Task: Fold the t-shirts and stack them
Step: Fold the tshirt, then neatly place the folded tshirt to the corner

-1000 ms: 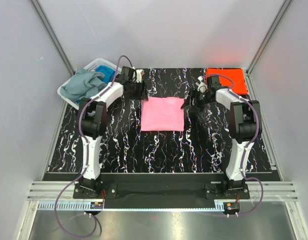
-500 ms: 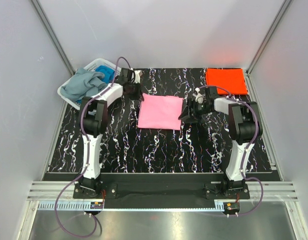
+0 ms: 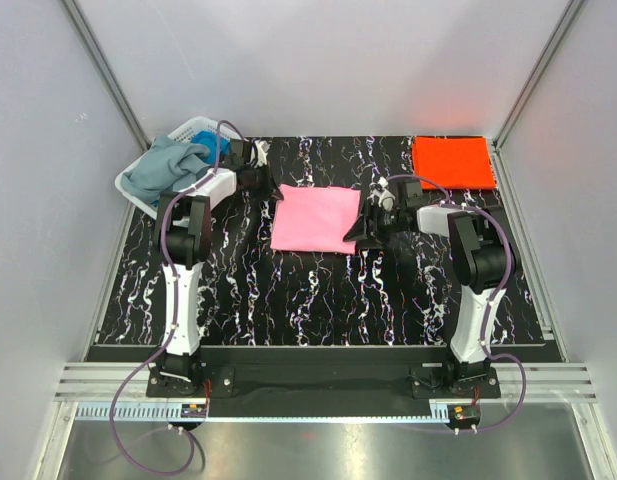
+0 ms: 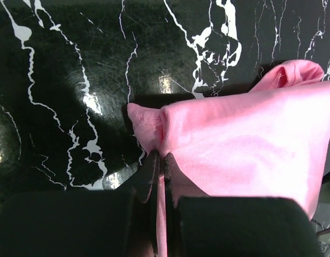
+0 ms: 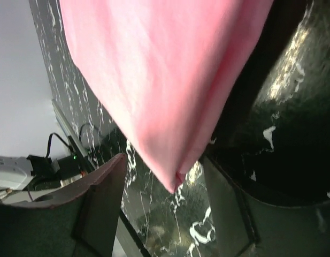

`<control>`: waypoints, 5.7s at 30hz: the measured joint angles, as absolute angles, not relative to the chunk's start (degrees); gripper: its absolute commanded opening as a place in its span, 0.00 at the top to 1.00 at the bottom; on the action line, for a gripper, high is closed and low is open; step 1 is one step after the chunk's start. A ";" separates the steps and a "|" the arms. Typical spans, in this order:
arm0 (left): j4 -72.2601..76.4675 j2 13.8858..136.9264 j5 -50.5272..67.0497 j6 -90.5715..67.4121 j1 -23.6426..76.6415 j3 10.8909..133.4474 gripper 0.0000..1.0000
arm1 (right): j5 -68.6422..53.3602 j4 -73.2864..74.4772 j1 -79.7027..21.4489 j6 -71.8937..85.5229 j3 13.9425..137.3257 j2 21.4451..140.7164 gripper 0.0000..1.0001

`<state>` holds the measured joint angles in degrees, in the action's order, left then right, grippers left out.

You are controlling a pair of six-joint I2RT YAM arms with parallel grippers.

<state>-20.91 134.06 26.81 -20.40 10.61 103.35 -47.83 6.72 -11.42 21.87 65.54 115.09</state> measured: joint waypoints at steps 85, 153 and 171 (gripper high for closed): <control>-23.31 142.39 36.71 -23.92 8.58 115.42 1.00 | -53.80 23.05 -6.68 15.99 106.52 142.78 0.99; -32.77 127.72 32.80 -22.74 12.19 102.91 0.53 | -29.67 41.74 -1.34 3.16 121.93 139.33 0.07; -30.89 136.14 32.64 -22.20 12.40 107.77 0.70 | -45.01 44.95 -0.69 1.91 136.73 151.94 0.23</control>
<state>-30.89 136.14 32.64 -22.20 12.40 107.77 -45.01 44.95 -0.69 1.91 136.73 151.94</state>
